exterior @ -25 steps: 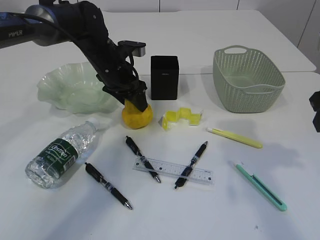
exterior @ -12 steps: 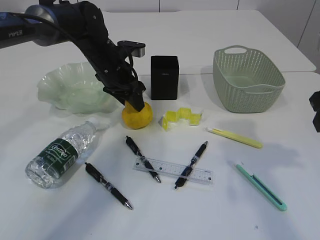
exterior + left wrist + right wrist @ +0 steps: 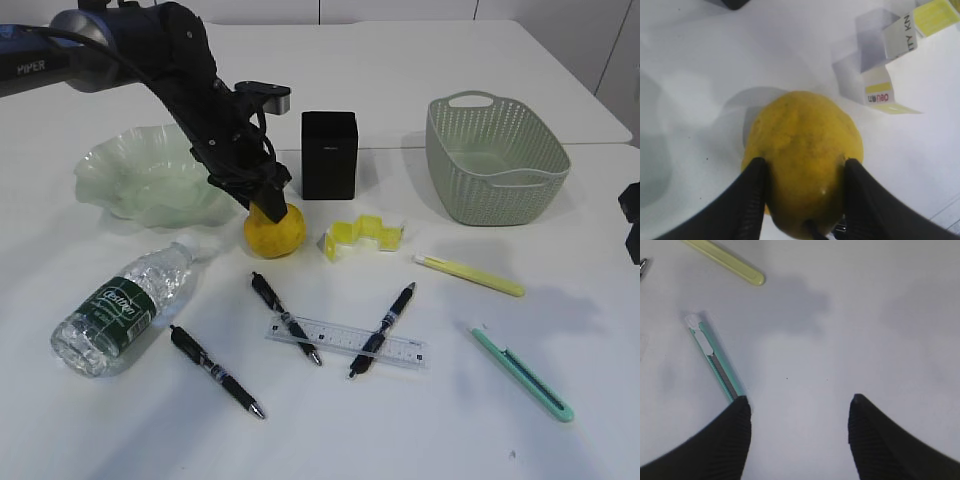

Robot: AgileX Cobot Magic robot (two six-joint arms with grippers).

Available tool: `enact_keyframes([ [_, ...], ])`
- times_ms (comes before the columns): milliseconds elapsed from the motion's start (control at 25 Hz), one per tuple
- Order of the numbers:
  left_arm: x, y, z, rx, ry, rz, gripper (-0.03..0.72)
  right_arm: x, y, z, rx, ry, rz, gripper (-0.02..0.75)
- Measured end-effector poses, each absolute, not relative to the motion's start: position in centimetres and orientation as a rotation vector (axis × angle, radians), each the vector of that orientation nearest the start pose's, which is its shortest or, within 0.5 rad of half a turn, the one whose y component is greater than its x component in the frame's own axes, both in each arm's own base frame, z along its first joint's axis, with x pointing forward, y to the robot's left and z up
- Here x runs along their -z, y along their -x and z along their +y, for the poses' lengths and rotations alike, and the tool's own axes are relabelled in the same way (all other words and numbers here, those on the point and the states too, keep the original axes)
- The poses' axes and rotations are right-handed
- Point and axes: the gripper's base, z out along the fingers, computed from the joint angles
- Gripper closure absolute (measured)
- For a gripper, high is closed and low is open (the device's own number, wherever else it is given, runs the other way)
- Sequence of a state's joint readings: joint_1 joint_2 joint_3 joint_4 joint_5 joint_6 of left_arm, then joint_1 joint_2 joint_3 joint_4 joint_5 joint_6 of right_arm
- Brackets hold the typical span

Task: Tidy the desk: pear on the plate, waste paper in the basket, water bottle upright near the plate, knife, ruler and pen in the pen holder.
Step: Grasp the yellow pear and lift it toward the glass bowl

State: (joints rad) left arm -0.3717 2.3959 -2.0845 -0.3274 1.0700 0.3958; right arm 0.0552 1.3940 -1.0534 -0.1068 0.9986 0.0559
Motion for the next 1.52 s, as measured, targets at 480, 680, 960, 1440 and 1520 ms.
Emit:
enact_keyframes([
  [480, -16.9, -46.2, -20.8, 0.435, -0.928, 2.712, 0.391, -28.0, -26.5, 0.6, 0.114, 0.06, 2.815, 0.282],
  [680, -16.9, -46.0, -20.7, 0.439, -0.939, 2.73, 0.392, -28.0, -26.5, 0.6, 0.114, 0.06, 2.815, 0.282],
  [960, -16.9, -45.6, -20.6, 0.449, -0.963, 2.765, 0.392, -28.0, -26.6, 0.7, 0.113, 0.058, 2.811, 0.282],
  [1440, -19.5, -46.3, -20.8, 0.431, -0.98, 2.702, 0.392, -28.0, -26.6, 0.7, 0.113, 0.058, 2.81, 0.282],
  [1520, -20.8, -46.6, -20.9, 0.428, -0.966, 2.658, 0.392, -28.0, -26.6, 0.7, 0.113, 0.058, 2.81, 0.282],
])
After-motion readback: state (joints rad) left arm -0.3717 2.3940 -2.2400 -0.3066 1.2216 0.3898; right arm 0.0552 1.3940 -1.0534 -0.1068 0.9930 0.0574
